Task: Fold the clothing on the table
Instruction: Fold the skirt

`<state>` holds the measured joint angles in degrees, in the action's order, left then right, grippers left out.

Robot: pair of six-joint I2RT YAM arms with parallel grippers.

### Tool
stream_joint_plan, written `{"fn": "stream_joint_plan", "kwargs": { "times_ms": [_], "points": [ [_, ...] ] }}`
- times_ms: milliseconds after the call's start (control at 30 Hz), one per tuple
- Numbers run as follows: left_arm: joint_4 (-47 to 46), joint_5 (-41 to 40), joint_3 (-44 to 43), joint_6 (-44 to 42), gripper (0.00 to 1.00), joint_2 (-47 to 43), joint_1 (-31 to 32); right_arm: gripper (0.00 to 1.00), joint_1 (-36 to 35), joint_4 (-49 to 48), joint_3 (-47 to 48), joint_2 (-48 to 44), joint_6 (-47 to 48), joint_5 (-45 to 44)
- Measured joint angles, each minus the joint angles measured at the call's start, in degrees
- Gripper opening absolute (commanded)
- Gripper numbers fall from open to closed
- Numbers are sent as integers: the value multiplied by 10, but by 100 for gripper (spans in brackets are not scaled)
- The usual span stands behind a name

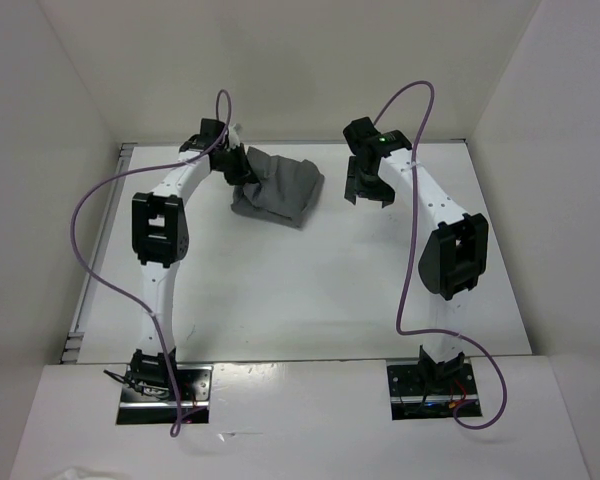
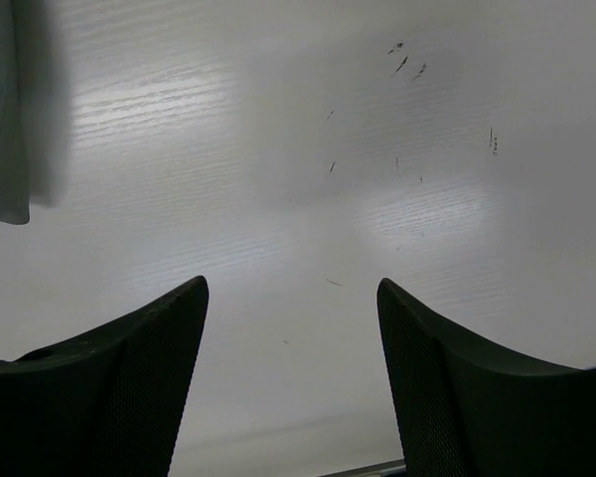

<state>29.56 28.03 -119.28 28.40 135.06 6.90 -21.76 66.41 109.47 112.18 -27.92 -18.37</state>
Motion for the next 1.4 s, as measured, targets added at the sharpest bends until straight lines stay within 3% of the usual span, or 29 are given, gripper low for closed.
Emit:
{"fn": "stream_joint_plan", "kwargs": {
  "times_ms": [133,300,367,433,467,600,767,933,1067,1133,1200,1233,1267,1333,1400],
  "points": [
    [67,-34,-104,-17,2,97,-13,74,2,-1,0,0,2,2],
    [104,-83,-124,-43,7,101,-18,74,6,-1,0,0,4,4],
    [110,-101,-124,-50,30,98,-18,74,9,-1,0,0,4,4],
    [114,-111,-124,-58,44,98,-18,74,12,-1,0,0,5,4],
    [116,-117,-123,-59,57,98,-17,74,12,-1,0,0,6,4],
    [124,-144,-111,-56,68,87,-16,74,12,-1,0,0,6,7],
    [136,-199,-42,-57,71,7,-24,74,12,-1,1,0,8,15],
    [146,-275,-29,-57,71,-83,-40,74,12,-1,1,0,12,20],
    [146,-322,-23,-58,68,-151,-52,74,15,-1,1,-2,15,24],
    [144,-320,-21,-59,61,-173,-54,71,16,-1,1,-5,17,25],
    [131,-280,-9,-62,49,-186,-53,55,17,-1,1,-7,21,26],
    [121,-253,-3,-62,22,-187,-53,33,17,-1,1,-8,23,27],
    [107,-214,4,-57,11,-186,-53,23,18,-1,1,-9,26,28],
    [72,-123,19,-50,0,-172,-52,11,18,-2,1,-11,24,28],
    [35,-50,28,-31,0,-146,-52,11,18,-3,1,-12,24,28]
  ]
}}
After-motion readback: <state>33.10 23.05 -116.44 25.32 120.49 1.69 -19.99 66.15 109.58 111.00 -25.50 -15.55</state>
